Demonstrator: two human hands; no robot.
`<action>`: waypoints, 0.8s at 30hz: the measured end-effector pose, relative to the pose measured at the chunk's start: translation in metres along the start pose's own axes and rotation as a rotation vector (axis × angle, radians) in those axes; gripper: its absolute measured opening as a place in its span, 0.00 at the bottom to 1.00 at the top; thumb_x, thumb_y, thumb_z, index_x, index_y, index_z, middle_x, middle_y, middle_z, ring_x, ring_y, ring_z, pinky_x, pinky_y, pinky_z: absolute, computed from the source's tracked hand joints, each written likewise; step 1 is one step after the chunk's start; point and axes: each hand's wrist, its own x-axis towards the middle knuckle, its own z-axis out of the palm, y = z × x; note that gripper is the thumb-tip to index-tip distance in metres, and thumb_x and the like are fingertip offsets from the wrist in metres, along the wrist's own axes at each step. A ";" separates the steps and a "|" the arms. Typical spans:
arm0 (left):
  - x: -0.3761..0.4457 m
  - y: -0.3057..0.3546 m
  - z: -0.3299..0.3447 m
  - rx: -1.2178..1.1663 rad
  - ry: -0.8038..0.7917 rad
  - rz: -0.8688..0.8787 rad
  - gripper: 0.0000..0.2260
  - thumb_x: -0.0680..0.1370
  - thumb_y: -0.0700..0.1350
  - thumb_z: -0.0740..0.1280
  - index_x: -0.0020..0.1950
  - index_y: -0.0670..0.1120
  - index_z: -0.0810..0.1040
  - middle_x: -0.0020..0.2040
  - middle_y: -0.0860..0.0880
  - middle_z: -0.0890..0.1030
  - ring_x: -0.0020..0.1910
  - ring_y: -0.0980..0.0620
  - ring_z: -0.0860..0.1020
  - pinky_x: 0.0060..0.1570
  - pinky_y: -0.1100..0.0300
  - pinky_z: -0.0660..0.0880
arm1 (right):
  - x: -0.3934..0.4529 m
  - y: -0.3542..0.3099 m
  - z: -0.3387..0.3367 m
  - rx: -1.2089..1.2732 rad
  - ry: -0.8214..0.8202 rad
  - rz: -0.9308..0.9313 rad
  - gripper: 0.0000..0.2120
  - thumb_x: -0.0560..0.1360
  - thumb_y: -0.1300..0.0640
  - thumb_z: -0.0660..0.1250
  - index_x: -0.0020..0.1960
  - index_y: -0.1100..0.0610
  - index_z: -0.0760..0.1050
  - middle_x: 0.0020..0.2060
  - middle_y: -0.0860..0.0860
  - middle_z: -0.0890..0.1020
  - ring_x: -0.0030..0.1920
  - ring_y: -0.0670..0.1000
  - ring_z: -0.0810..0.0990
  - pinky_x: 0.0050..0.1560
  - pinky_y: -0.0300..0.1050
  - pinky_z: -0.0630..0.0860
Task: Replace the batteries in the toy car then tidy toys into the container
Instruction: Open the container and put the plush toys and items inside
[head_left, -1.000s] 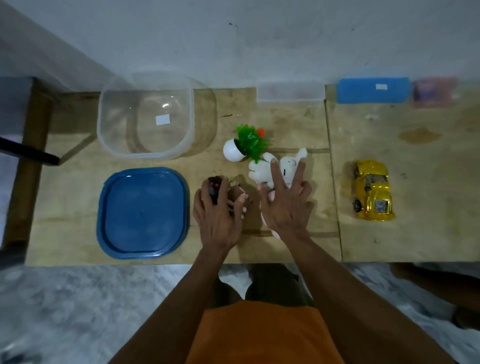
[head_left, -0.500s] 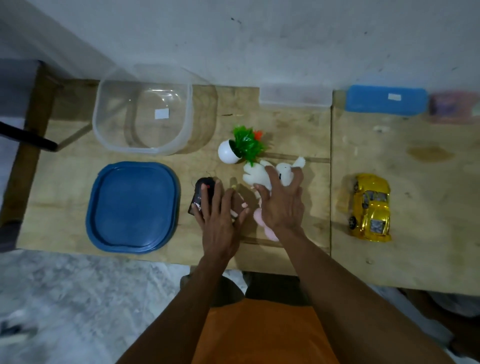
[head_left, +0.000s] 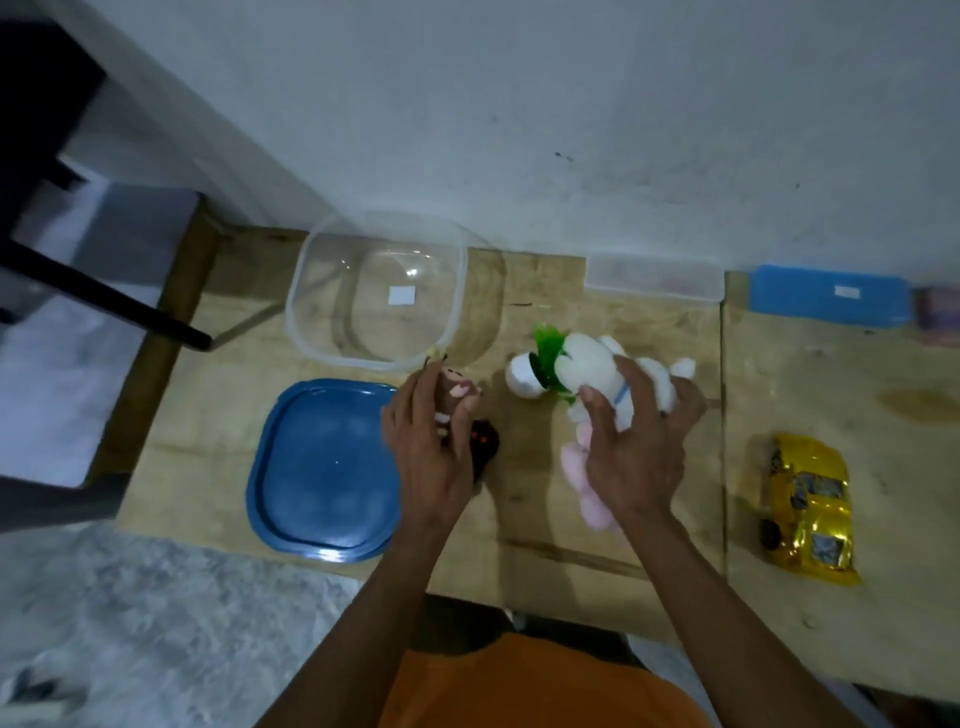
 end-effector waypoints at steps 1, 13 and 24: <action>0.018 -0.003 -0.010 -0.018 0.026 -0.003 0.19 0.83 0.53 0.63 0.72 0.47 0.71 0.65 0.45 0.76 0.64 0.46 0.71 0.63 0.40 0.70 | 0.006 -0.019 0.009 0.028 -0.002 -0.009 0.20 0.76 0.42 0.69 0.67 0.42 0.73 0.70 0.53 0.62 0.68 0.49 0.66 0.52 0.44 0.69; 0.211 -0.075 -0.041 -0.055 0.057 0.016 0.26 0.83 0.62 0.55 0.72 0.45 0.70 0.60 0.45 0.80 0.59 0.41 0.77 0.57 0.39 0.75 | 0.076 -0.189 0.176 -0.015 -0.162 -0.140 0.18 0.80 0.43 0.63 0.69 0.39 0.69 0.72 0.53 0.56 0.63 0.58 0.72 0.56 0.49 0.76; 0.228 -0.115 0.000 0.096 -0.245 -0.111 0.26 0.82 0.55 0.57 0.76 0.40 0.66 0.69 0.37 0.72 0.69 0.38 0.67 0.68 0.43 0.67 | 0.084 -0.179 0.236 -0.304 -0.311 -0.058 0.24 0.81 0.46 0.59 0.76 0.39 0.57 0.76 0.53 0.49 0.63 0.63 0.71 0.52 0.54 0.77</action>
